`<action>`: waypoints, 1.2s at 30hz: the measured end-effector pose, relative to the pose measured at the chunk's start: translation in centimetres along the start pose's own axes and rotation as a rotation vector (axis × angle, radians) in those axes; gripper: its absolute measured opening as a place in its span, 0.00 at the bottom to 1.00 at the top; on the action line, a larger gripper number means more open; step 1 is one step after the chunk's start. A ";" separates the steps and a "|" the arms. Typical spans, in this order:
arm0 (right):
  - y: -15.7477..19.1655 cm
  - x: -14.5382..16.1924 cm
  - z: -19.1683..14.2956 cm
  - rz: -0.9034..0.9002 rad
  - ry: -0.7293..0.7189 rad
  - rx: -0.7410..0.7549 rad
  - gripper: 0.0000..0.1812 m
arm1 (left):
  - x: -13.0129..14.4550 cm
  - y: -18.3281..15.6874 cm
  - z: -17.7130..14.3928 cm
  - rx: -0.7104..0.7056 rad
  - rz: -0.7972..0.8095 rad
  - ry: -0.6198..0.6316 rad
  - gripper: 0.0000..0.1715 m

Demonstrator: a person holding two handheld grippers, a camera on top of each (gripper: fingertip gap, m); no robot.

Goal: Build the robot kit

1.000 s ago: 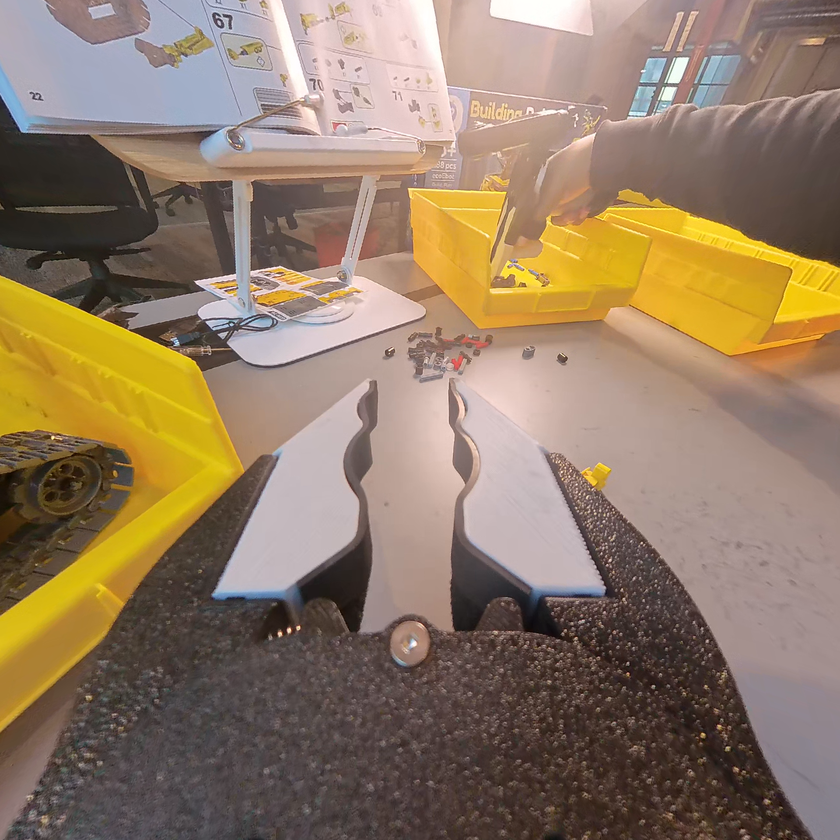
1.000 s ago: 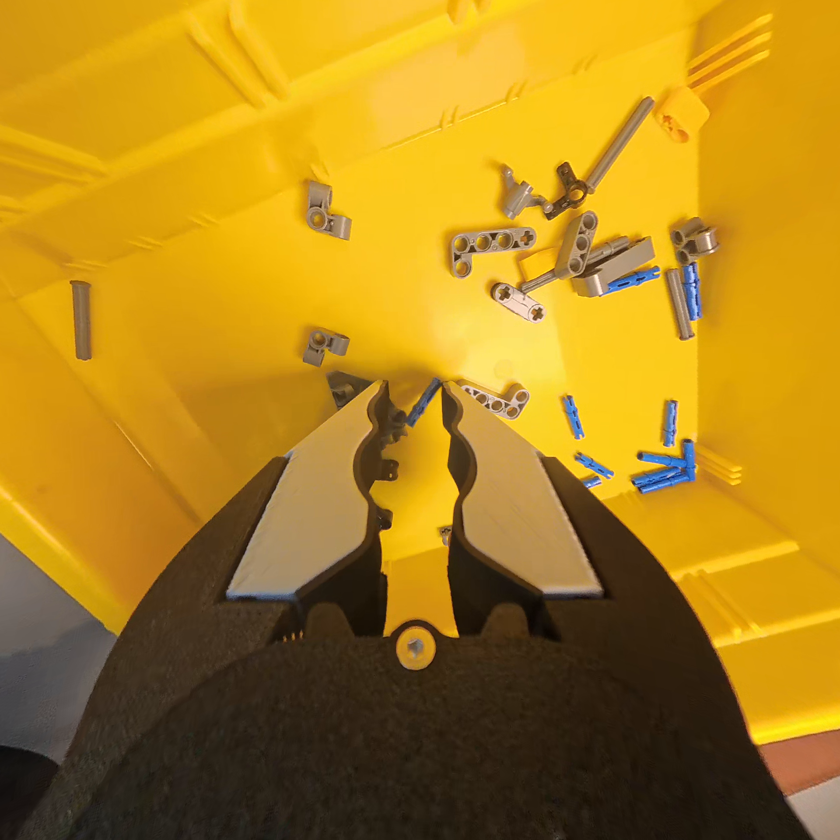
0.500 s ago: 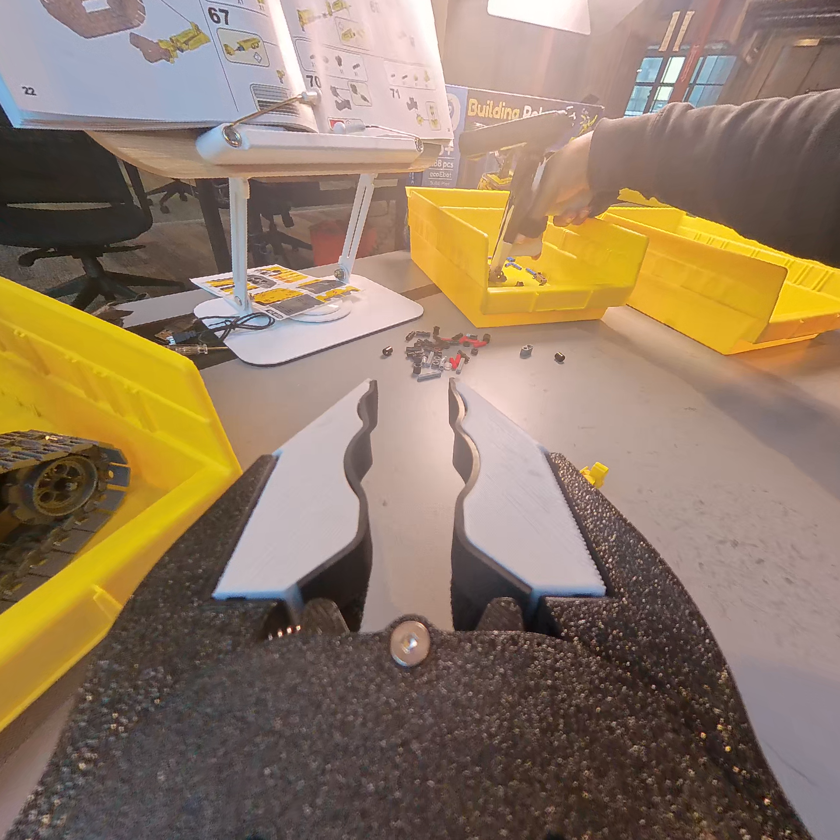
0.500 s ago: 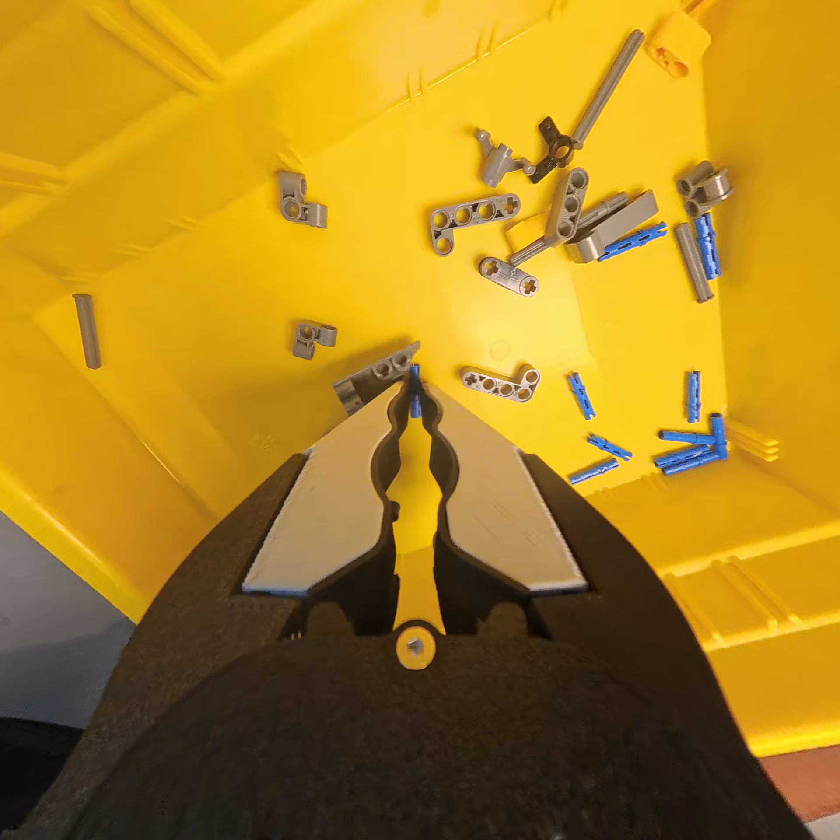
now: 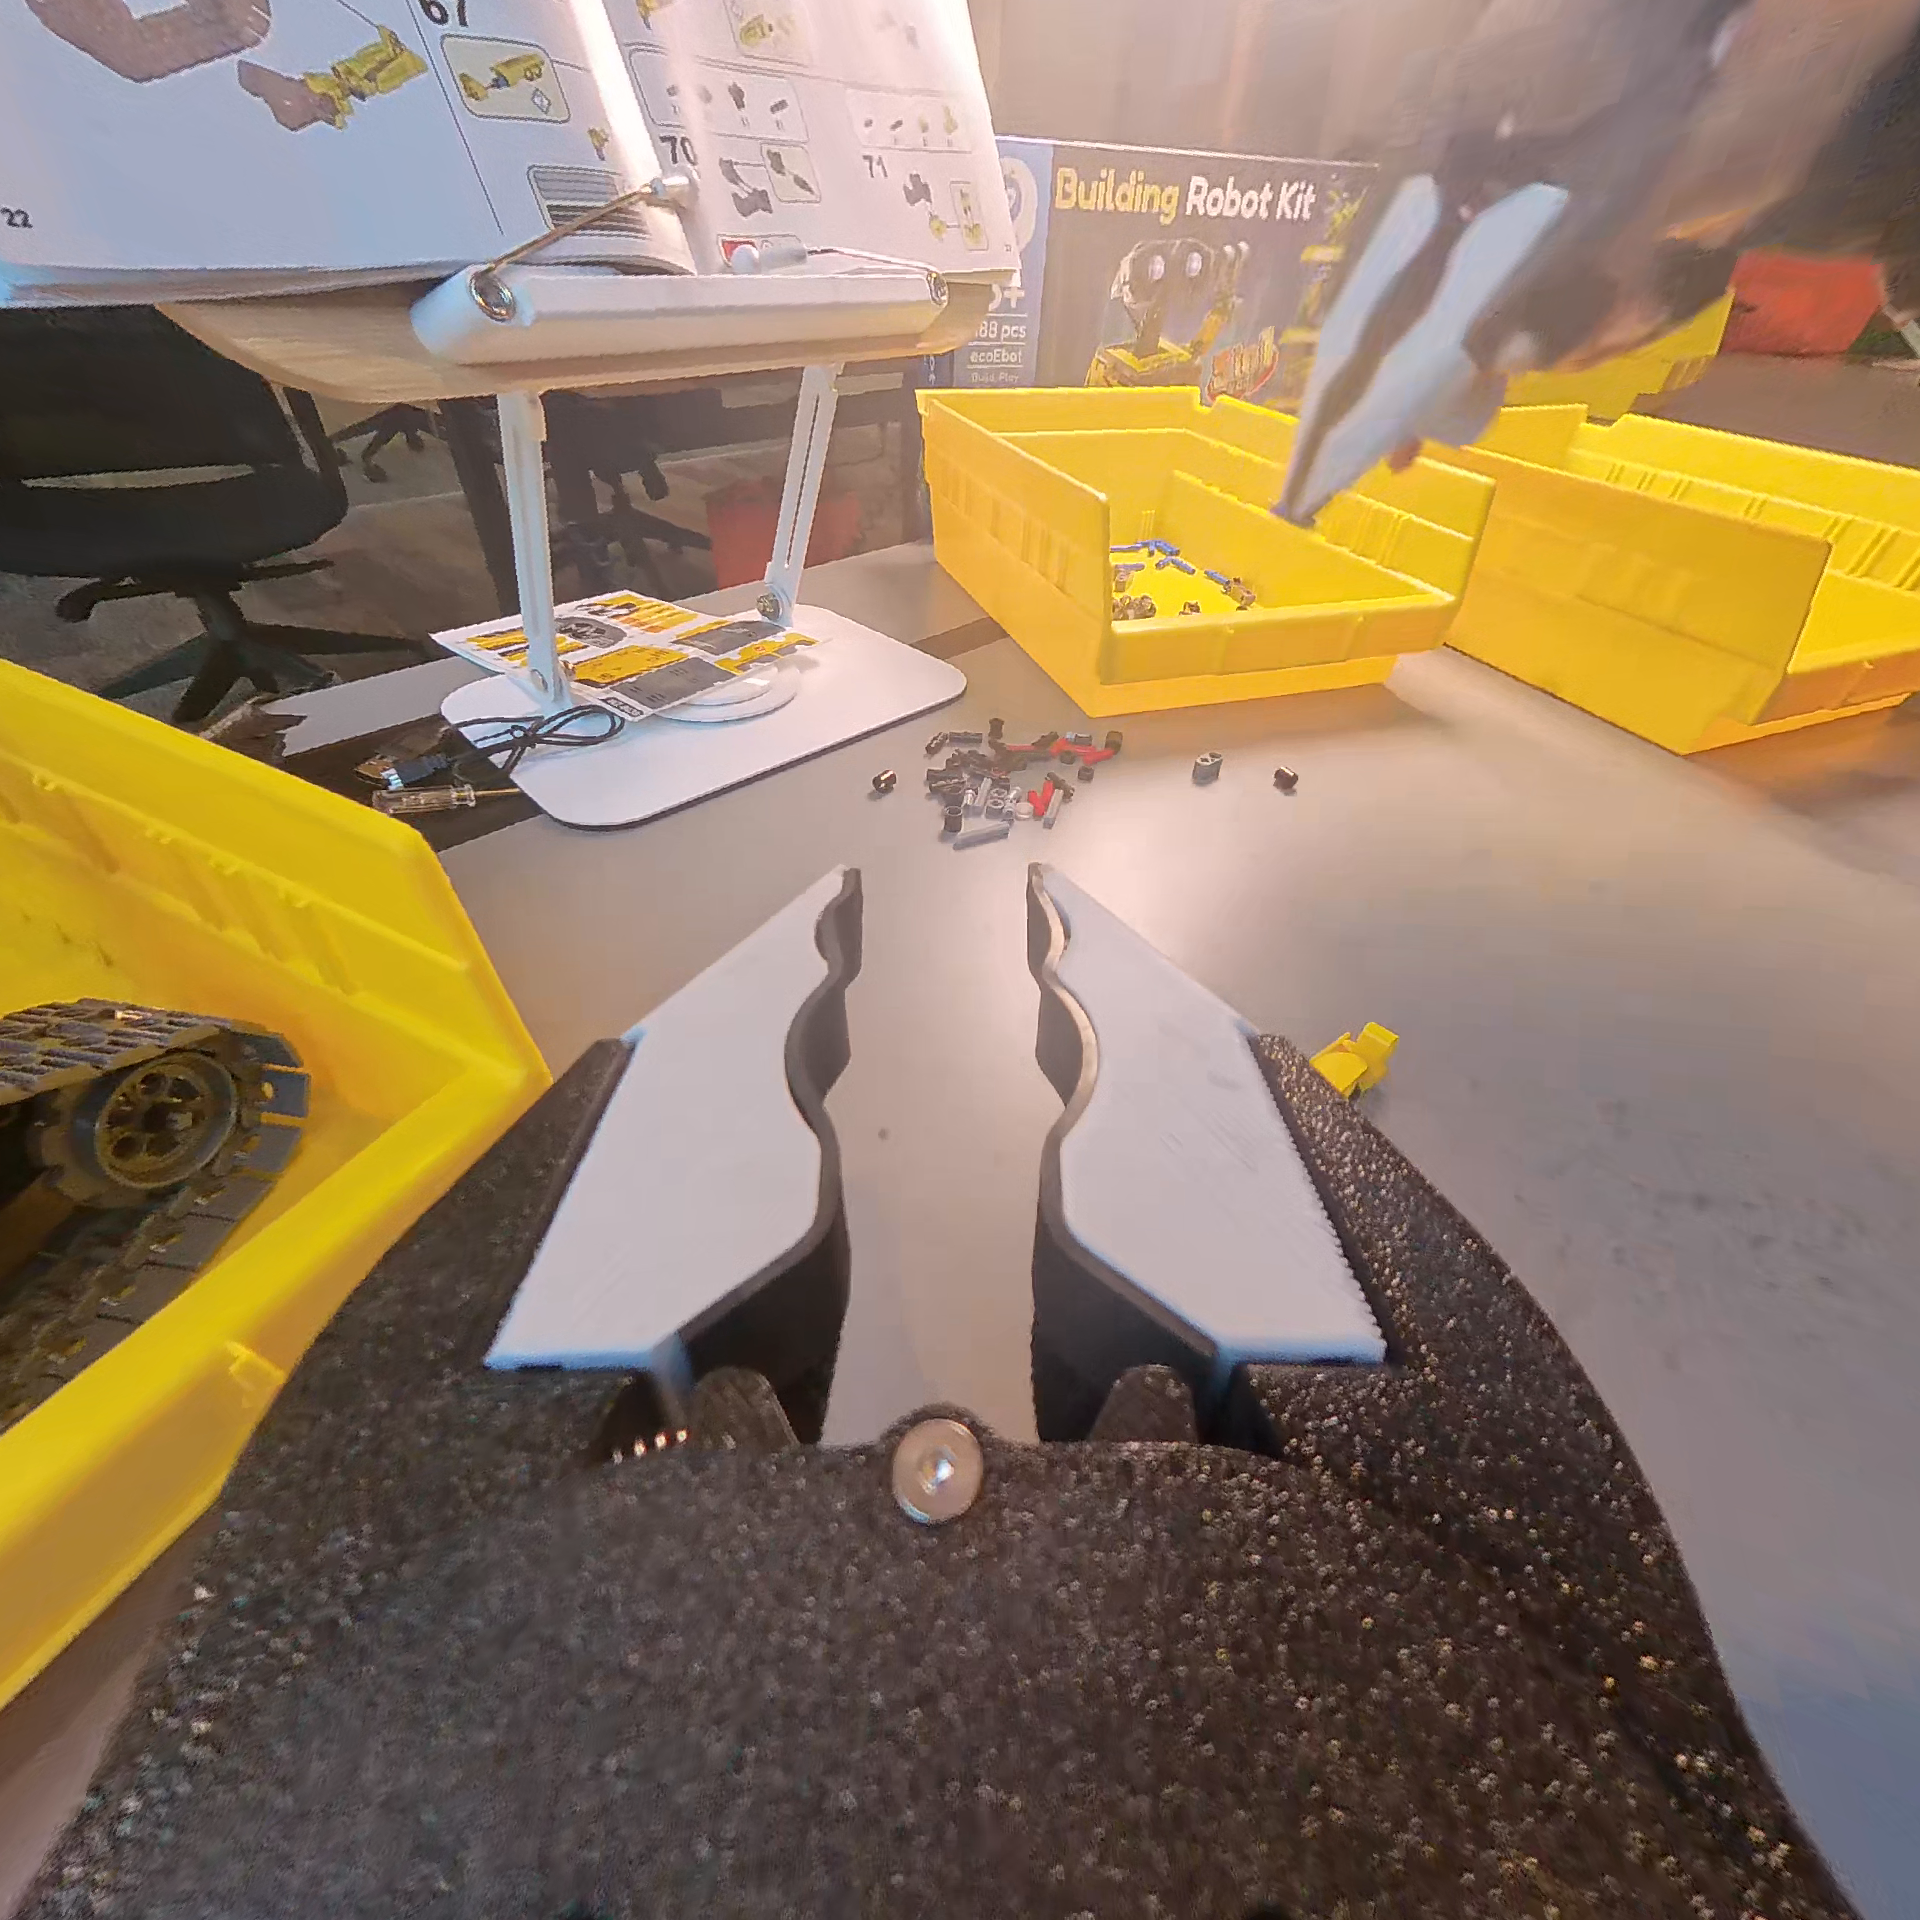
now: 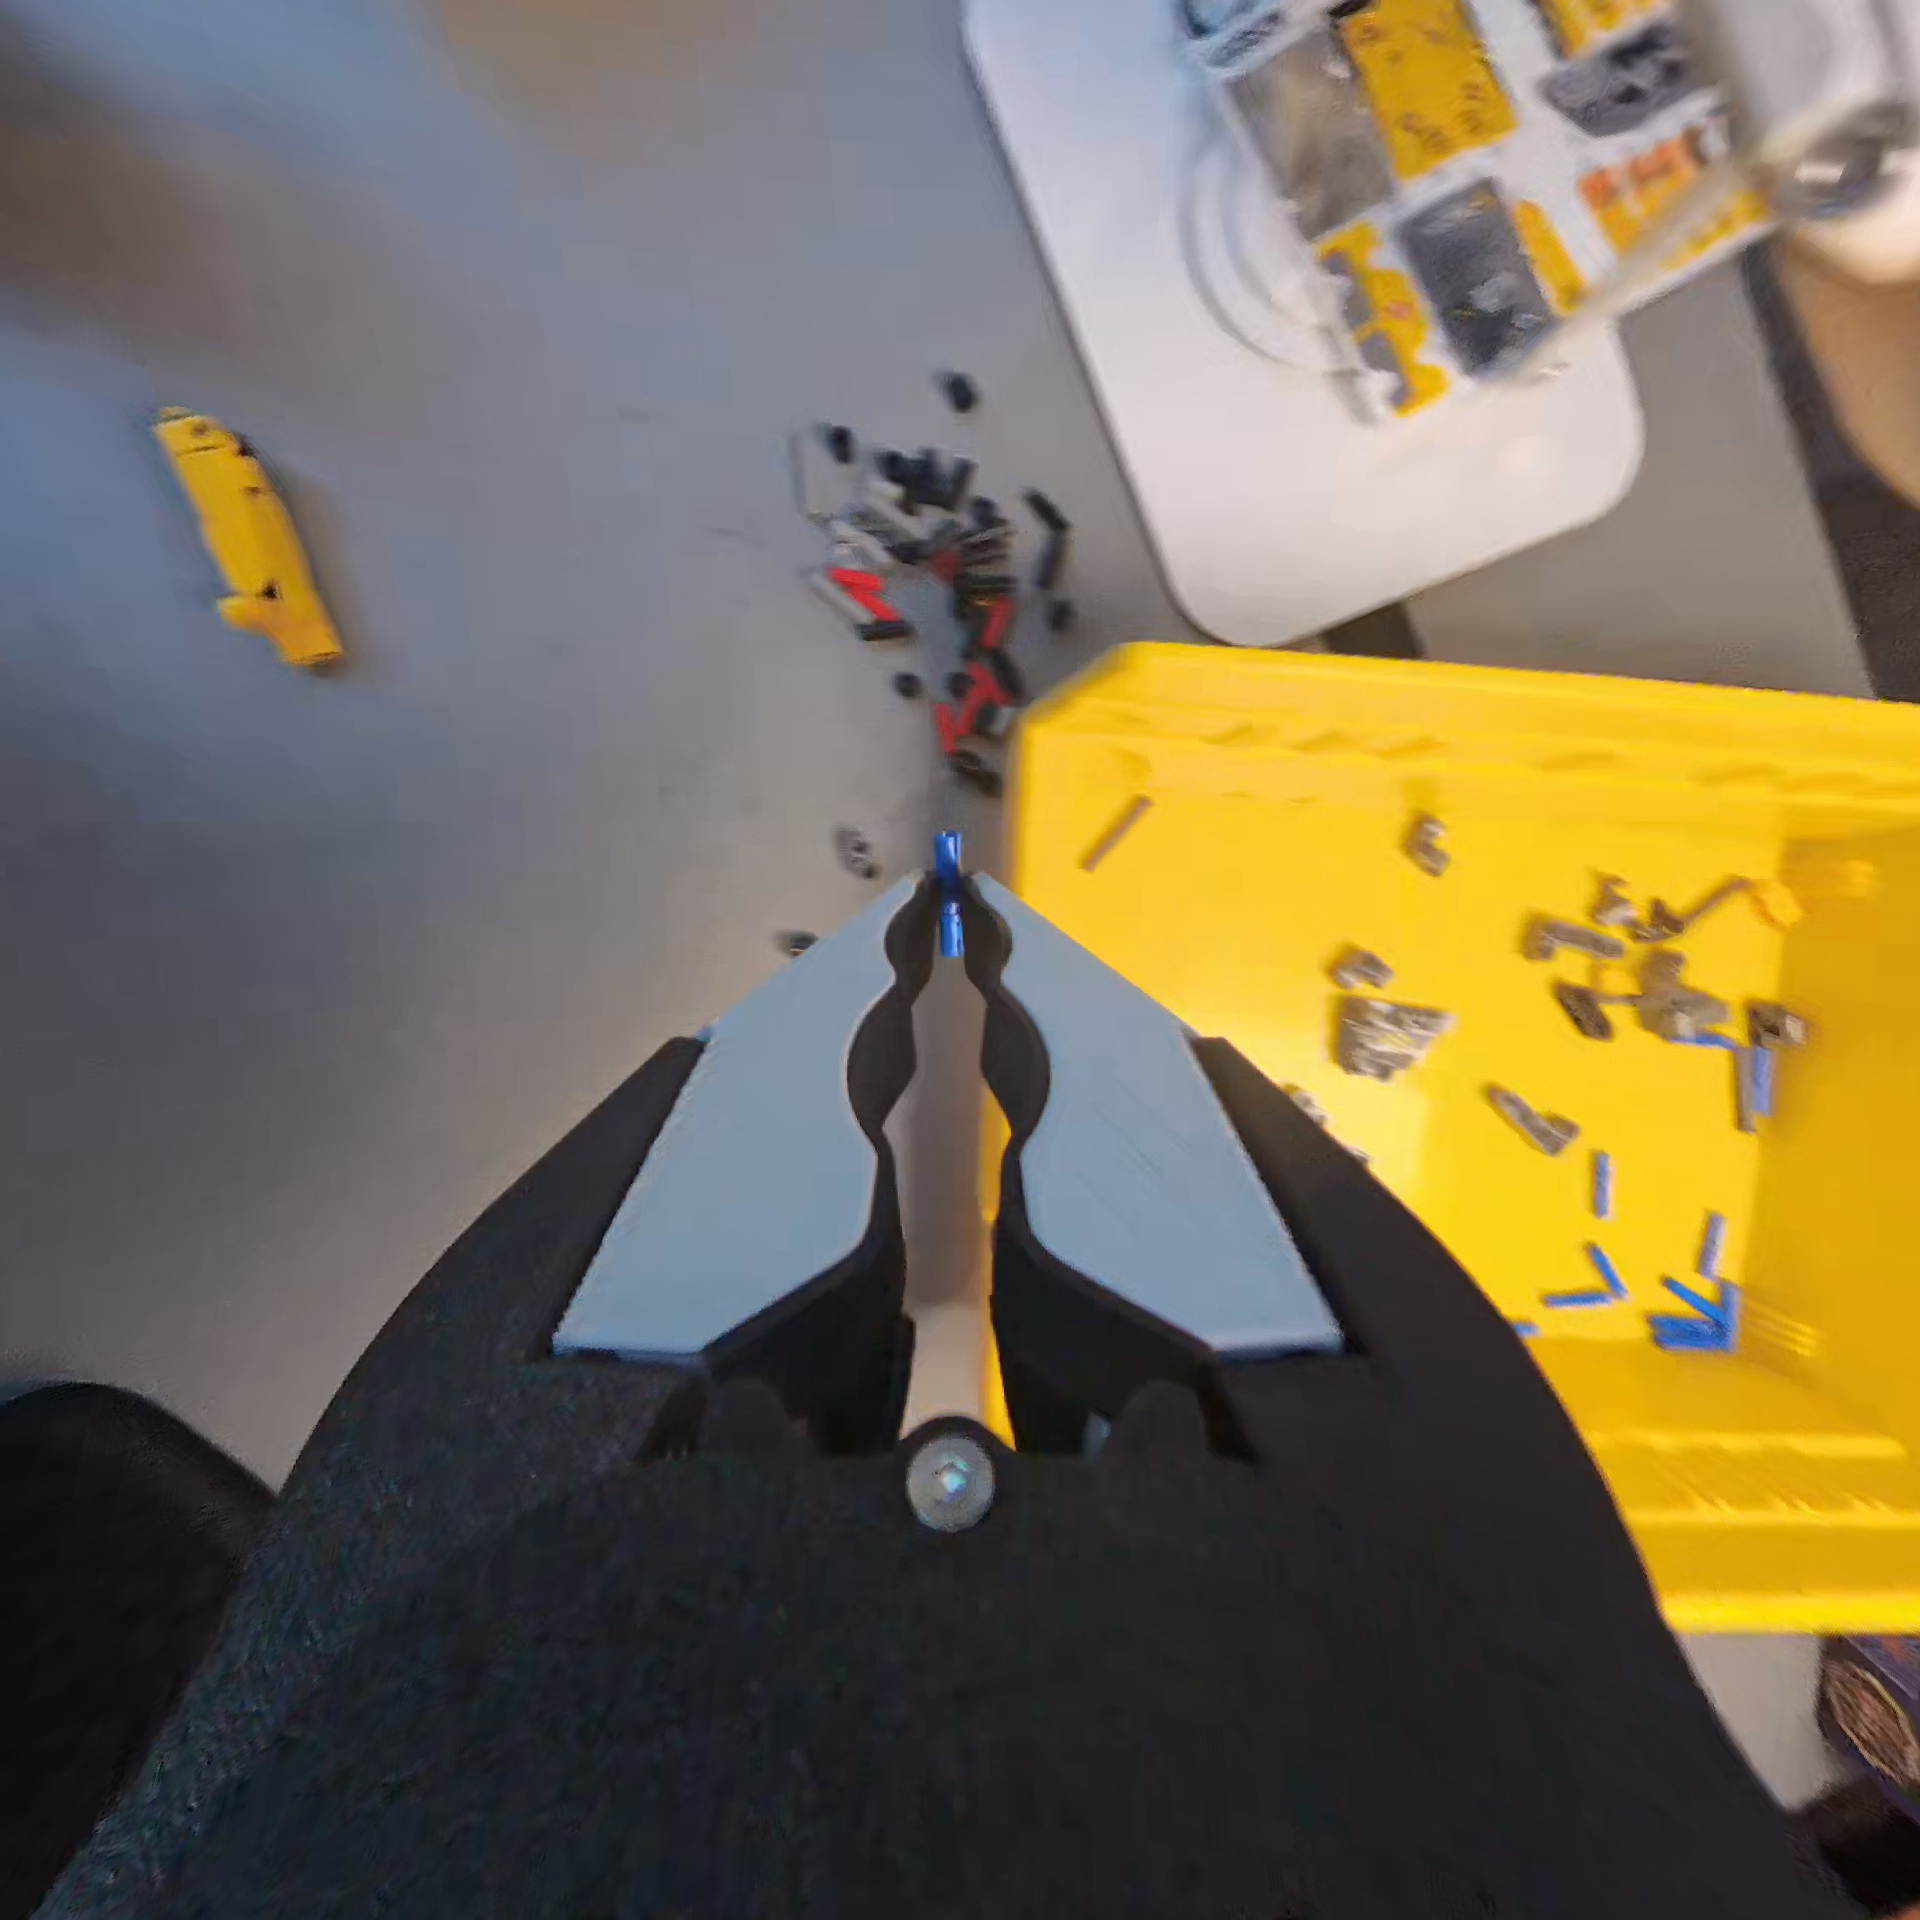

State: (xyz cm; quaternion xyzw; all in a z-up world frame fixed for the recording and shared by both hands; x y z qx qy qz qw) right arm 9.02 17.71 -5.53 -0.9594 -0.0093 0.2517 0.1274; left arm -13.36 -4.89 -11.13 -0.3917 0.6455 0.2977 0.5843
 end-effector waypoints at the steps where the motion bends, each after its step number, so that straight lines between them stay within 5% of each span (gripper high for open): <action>1: 2.6 0.0 0.5 -0.027 -0.010 -0.039 0.02 | -0.1 -0.1 -0.1 -0.002 0.008 0.002 0.18; 5: 10.8 1.1 3.9 -0.097 -0.006 -0.137 0.02 | -0.7 -0.7 -0.3 0.003 0.032 0.021 0.22; 9: 14.8 1.4 6.4 -0.129 -0.013 -0.158 0.02 | -1.0 -2.1 -0.1 0.023 0.084 0.073 0.25; 22: 15.9 1.0 6.7 -0.140 -0.058 -0.140 0.08 | 0.6 -4.3 -0.8 0.043 0.141 0.140 0.25; 26: 13.3 -0.1 3.4 -0.079 -0.206 -0.050 0.09 | 0.6 -4.1 -0.8 0.043 0.137 0.136 0.25; 30: 6.5 0.8 -3.6 0.065 -0.361 0.162 0.09 | 0.5 -4.1 -0.9 0.043 0.133 0.130 0.25; 33: -0.4 5.1 -9.6 0.230 -0.363 0.374 0.09 | 0.5 -4.1 -0.9 0.048 0.126 0.128 0.25; 36: -6.9 13.2 -12.4 0.402 -0.185 0.537 0.08 | 0.6 -4.2 -0.7 0.058 0.123 0.130 0.25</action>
Point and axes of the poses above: each gripper's, where its closed fingertips meet, z out along the fingers, x out of its underside, y = z × x across the jaws, the point moved 5 cm from there along -z, back along the fingers, and after that the axes turned 12 degrees about x, right-handed, at the moved point
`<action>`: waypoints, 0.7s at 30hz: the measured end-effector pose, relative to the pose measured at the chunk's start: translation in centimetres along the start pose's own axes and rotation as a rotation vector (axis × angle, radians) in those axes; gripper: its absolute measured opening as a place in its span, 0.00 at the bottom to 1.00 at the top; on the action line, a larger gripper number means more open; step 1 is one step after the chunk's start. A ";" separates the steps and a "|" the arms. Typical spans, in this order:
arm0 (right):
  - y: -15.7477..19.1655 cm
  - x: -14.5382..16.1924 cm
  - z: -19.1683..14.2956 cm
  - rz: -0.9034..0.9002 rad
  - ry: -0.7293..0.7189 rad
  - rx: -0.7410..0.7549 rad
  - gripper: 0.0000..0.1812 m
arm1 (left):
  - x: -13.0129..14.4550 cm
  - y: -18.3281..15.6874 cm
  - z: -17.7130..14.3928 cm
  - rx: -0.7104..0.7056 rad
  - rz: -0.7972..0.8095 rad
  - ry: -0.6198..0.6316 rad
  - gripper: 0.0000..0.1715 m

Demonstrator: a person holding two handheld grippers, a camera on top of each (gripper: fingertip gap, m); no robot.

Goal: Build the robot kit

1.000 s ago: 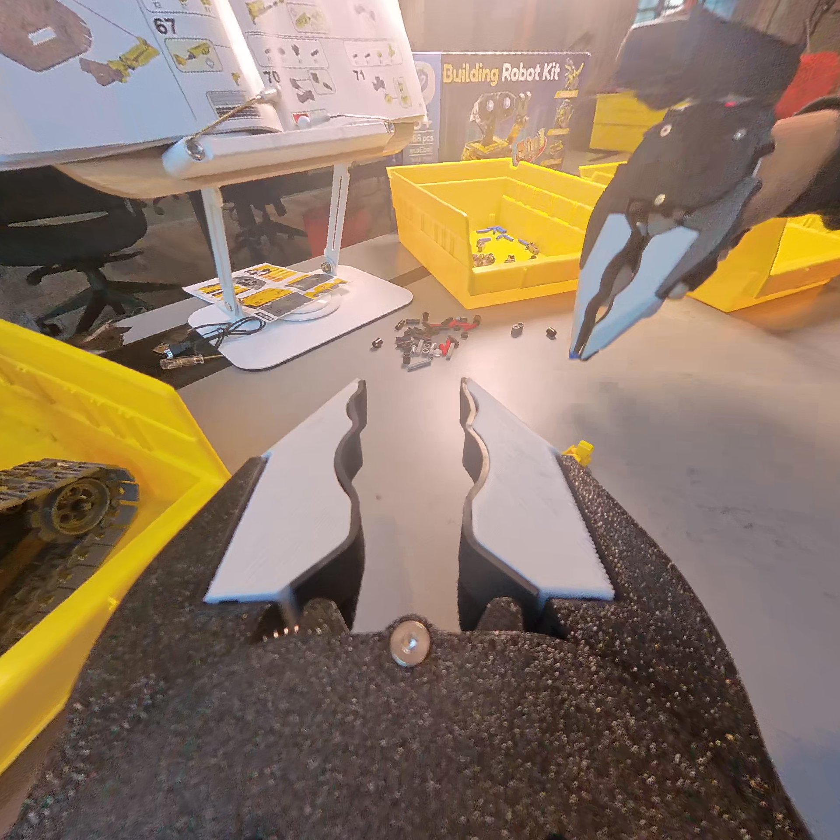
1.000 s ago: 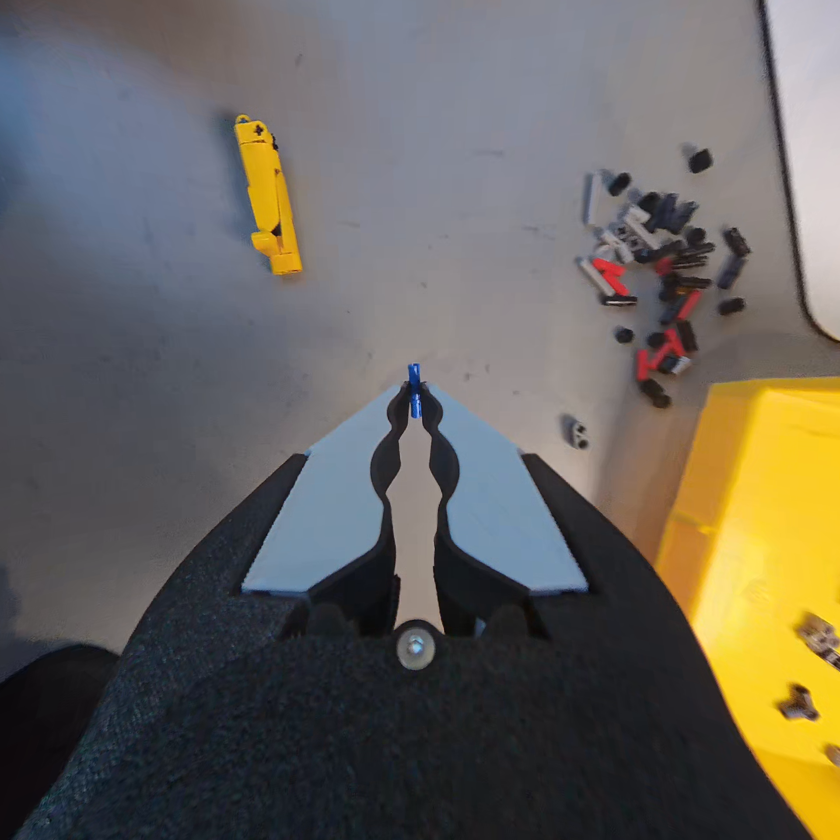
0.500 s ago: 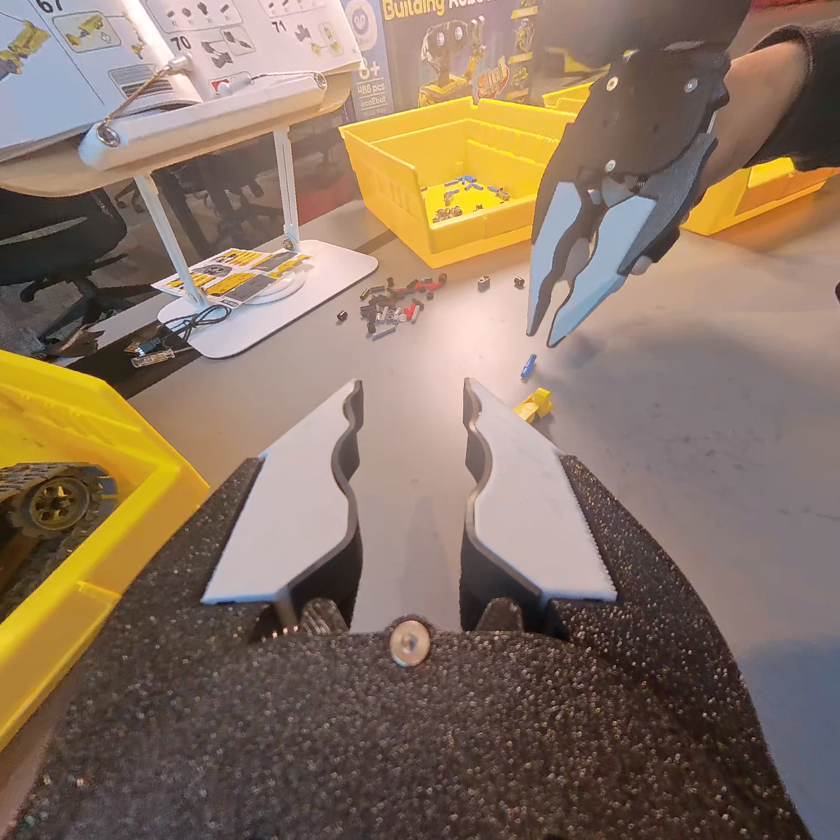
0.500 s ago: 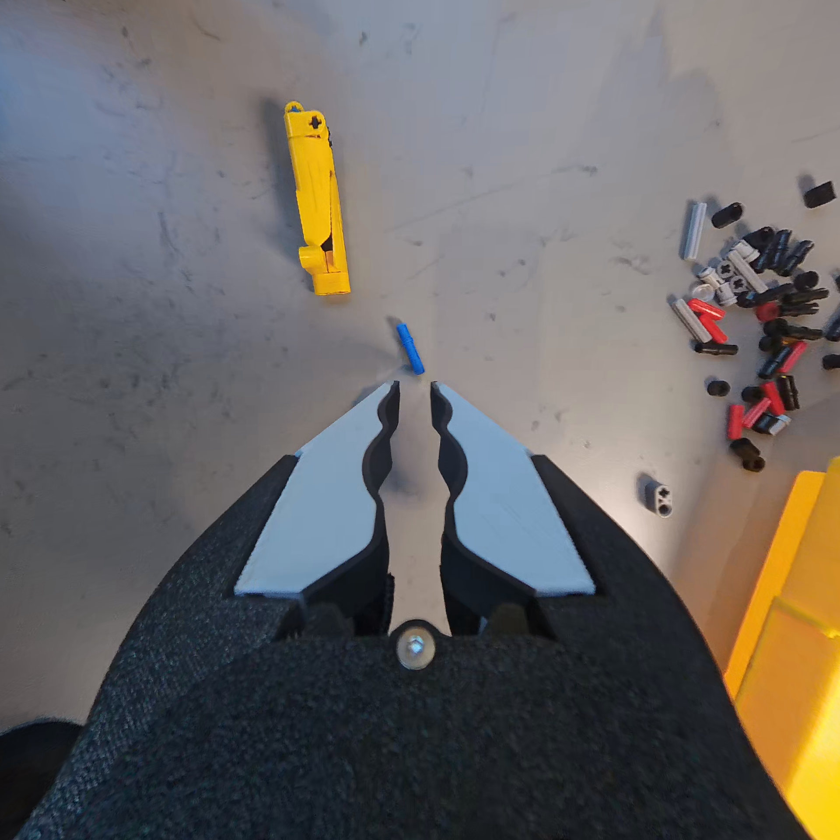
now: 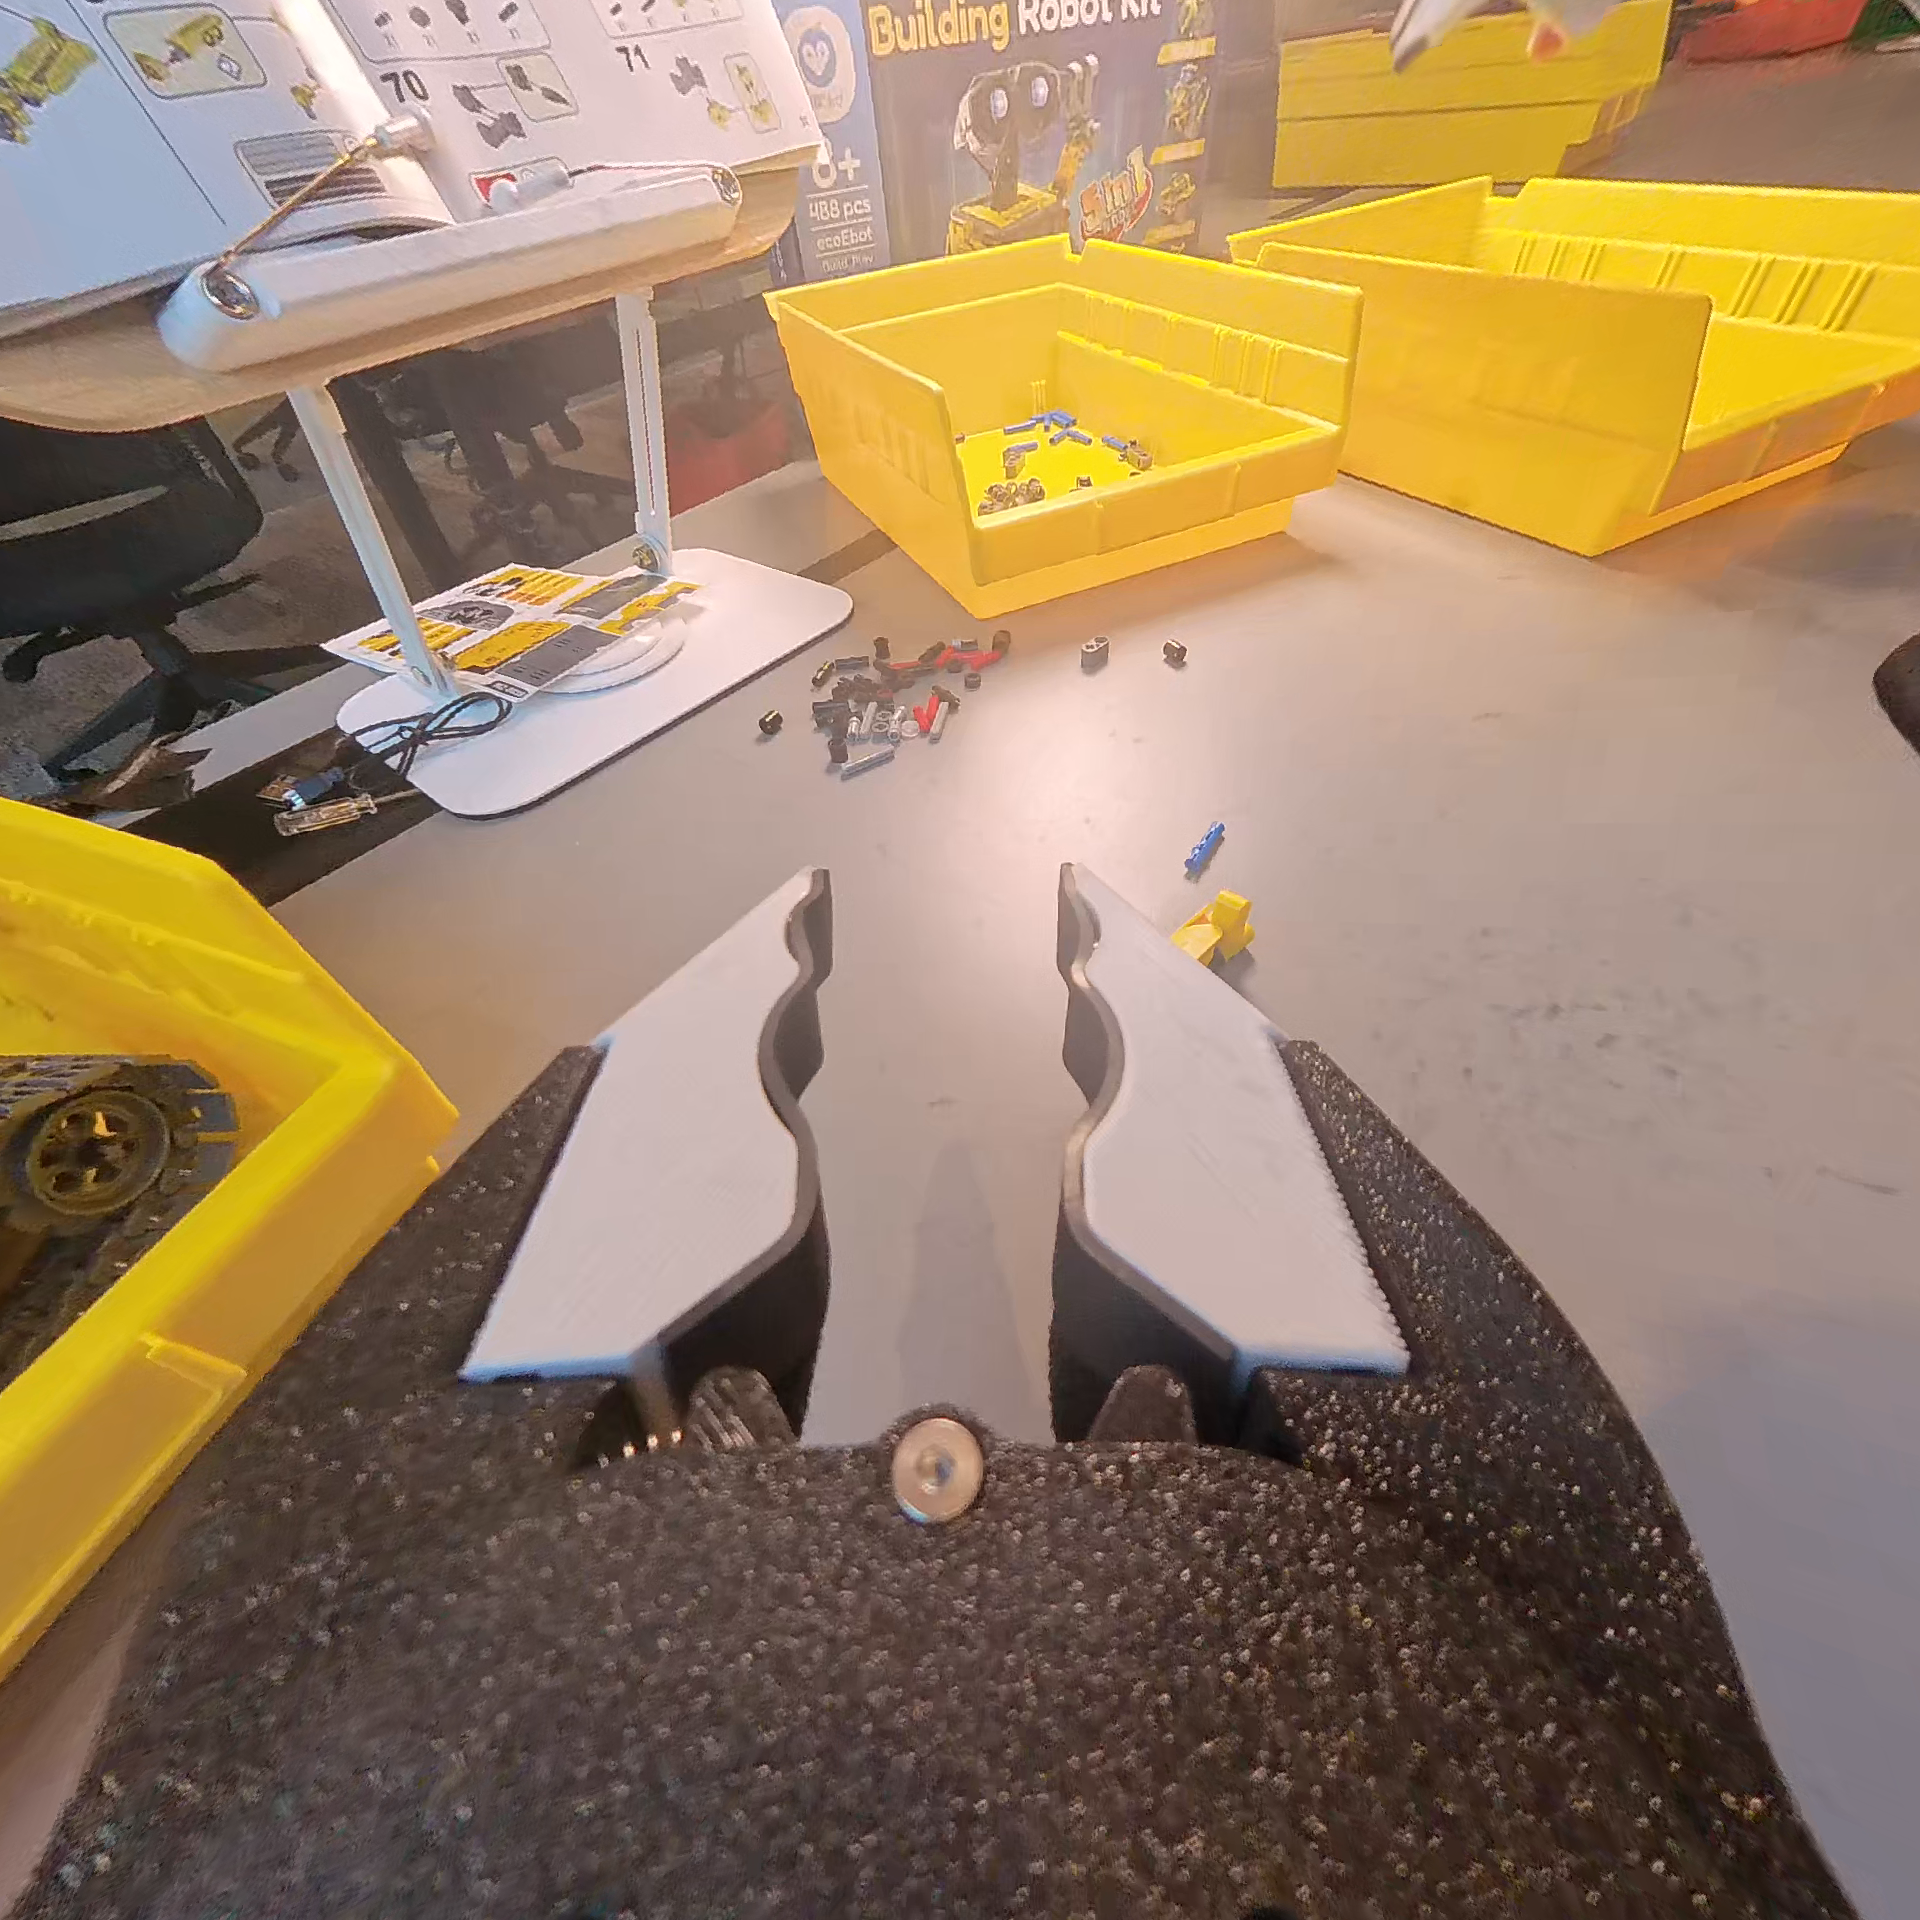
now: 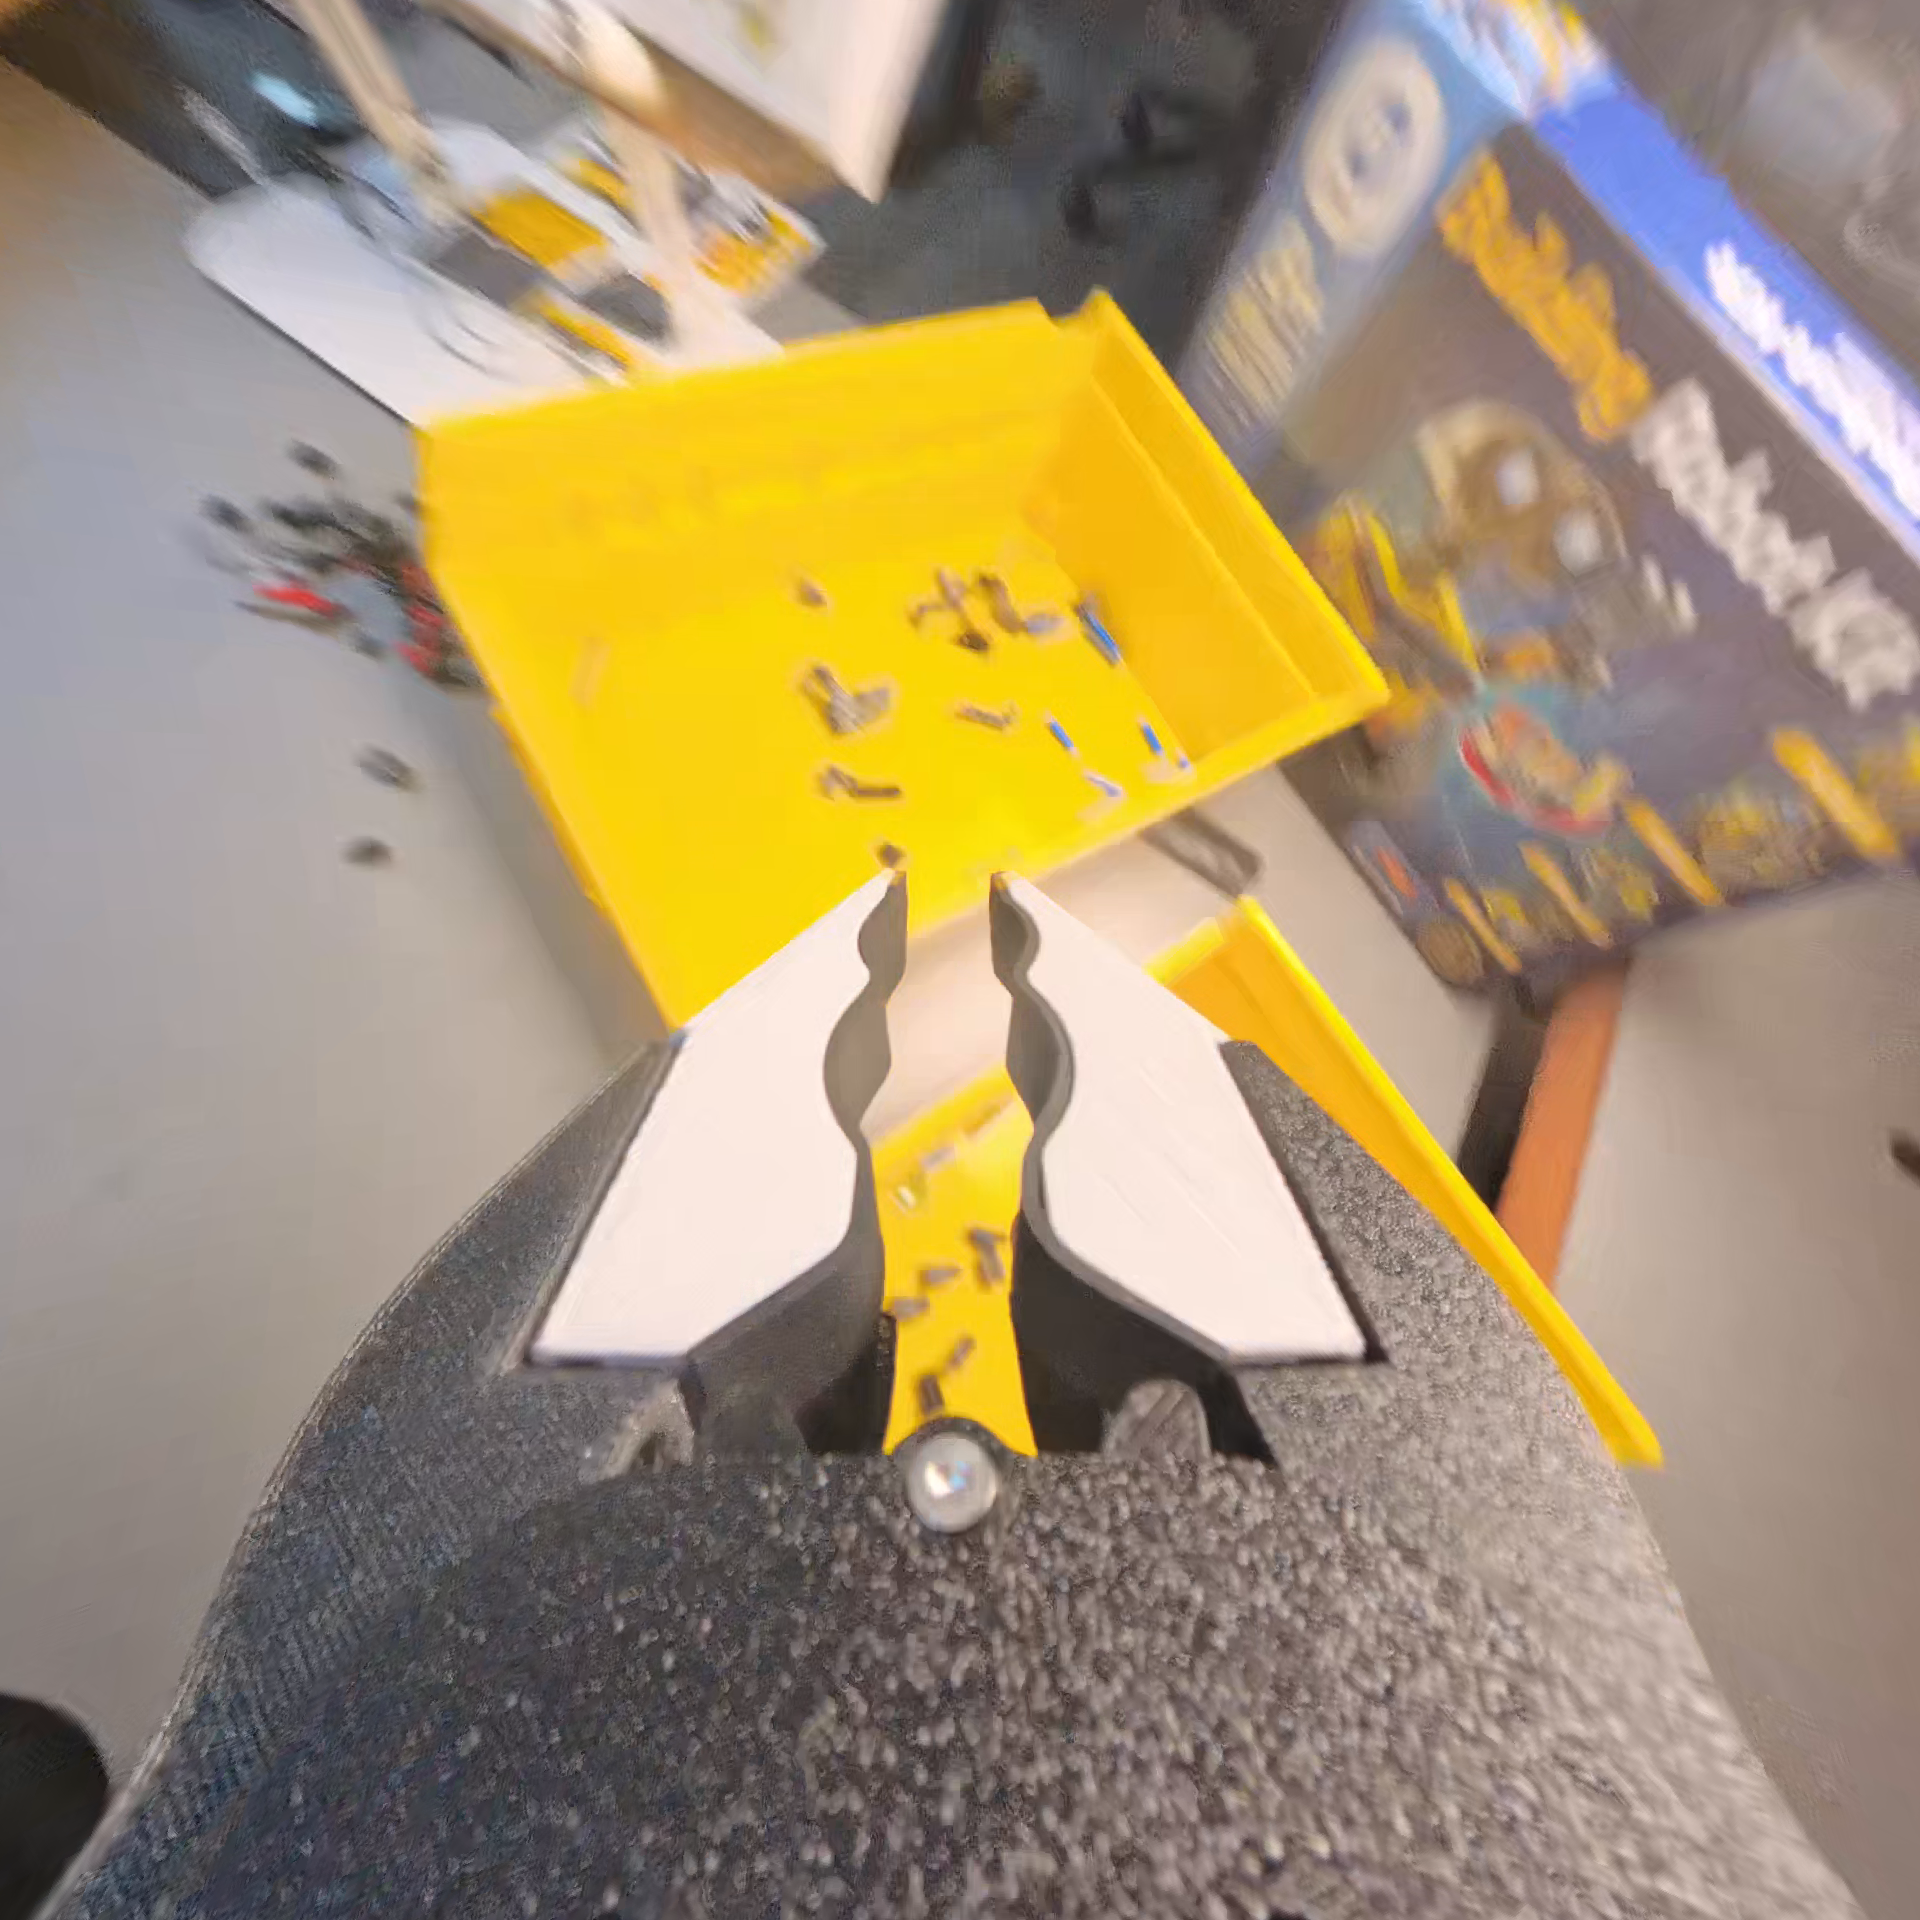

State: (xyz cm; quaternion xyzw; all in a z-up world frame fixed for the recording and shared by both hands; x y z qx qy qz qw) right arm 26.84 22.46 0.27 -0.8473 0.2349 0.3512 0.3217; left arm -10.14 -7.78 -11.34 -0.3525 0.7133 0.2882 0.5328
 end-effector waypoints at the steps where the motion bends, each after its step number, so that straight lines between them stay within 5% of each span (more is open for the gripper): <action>1: -2.4 2.5 0.8 0.031 0.096 0.040 0.09 | 0.0 -0.1 0.1 0.003 0.001 0.002 0.25; 5: -5.7 11.9 4.6 0.135 0.365 0.032 0.09 | 0.4 -0.2 0.5 0.007 0.005 0.019 0.25; 8: -6.5 15.5 7.0 0.179 0.449 0.088 0.08 | 0.8 0.0 0.7 -0.006 -0.005 0.031 0.24; 21: -10.1 18.8 11.5 0.433 0.518 0.217 0.05 | 1.1 0.3 1.2 -0.041 -0.013 0.049 0.24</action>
Point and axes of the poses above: each gripper's, where its closed fingertips meet, z out along the fingers, x out of its underside, y = z × x across the jaws, the point moved 5 cm from there along -z, back along the fingers, and after that the axes turned 12 degrees about x, right-handed, at the moved point
